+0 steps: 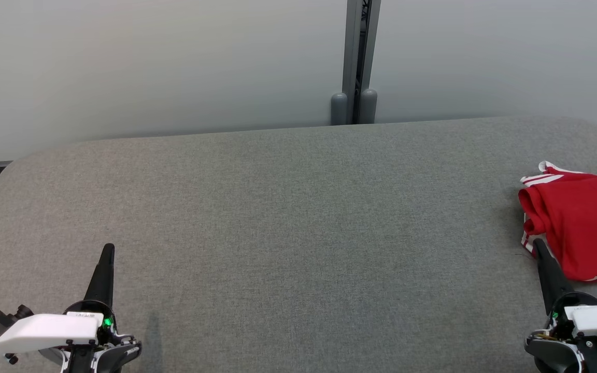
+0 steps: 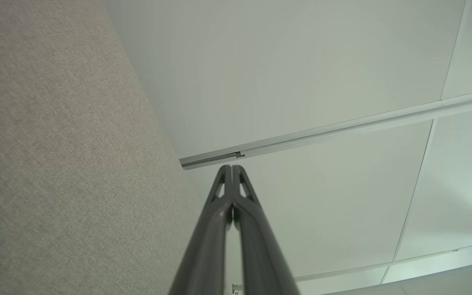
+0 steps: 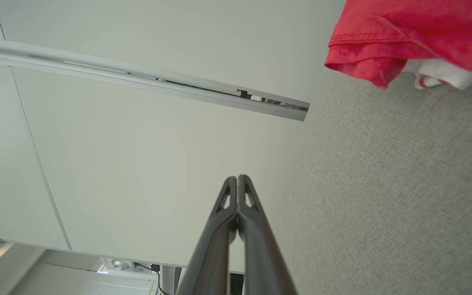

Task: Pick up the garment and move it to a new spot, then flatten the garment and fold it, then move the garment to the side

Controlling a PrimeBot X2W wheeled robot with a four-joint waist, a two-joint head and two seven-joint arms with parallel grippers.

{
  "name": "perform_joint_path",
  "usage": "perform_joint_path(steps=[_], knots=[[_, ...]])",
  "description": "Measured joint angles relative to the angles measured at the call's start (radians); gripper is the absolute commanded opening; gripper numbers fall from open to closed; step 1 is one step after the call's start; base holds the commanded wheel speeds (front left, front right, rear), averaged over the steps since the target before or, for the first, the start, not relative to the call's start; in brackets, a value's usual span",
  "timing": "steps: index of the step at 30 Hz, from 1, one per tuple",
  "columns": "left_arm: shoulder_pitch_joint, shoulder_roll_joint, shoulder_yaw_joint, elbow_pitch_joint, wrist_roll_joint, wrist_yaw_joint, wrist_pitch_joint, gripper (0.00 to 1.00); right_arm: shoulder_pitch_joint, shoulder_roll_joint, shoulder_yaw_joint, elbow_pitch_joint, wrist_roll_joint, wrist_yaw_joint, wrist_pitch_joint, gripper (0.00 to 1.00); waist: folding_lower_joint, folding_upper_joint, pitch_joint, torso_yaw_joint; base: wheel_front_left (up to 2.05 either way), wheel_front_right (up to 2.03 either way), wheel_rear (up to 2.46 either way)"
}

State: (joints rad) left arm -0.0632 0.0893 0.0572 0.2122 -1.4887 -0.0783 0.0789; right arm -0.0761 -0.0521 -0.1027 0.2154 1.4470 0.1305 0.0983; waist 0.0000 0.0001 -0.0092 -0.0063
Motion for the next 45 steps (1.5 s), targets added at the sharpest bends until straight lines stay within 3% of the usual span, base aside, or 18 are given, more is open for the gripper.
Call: perform_joint_path(steps=[24,45], knots=[[-0.038,-0.035,0.045,0.034,-0.132,-0.053,0.026,0.00,-0.029,0.004,-0.011,0.030,0.164,0.000,0.015,0.00,0.0000,0.0000,0.012,0.006,0.00,0.00,0.00],[-0.039,-0.036,0.049,0.034,-0.132,-0.053,0.028,0.00,-0.029,0.004,-0.011,0.030,0.165,0.000,0.015,0.00,-0.0001,0.0000,0.012,0.006,0.00,0.00,0.00]])
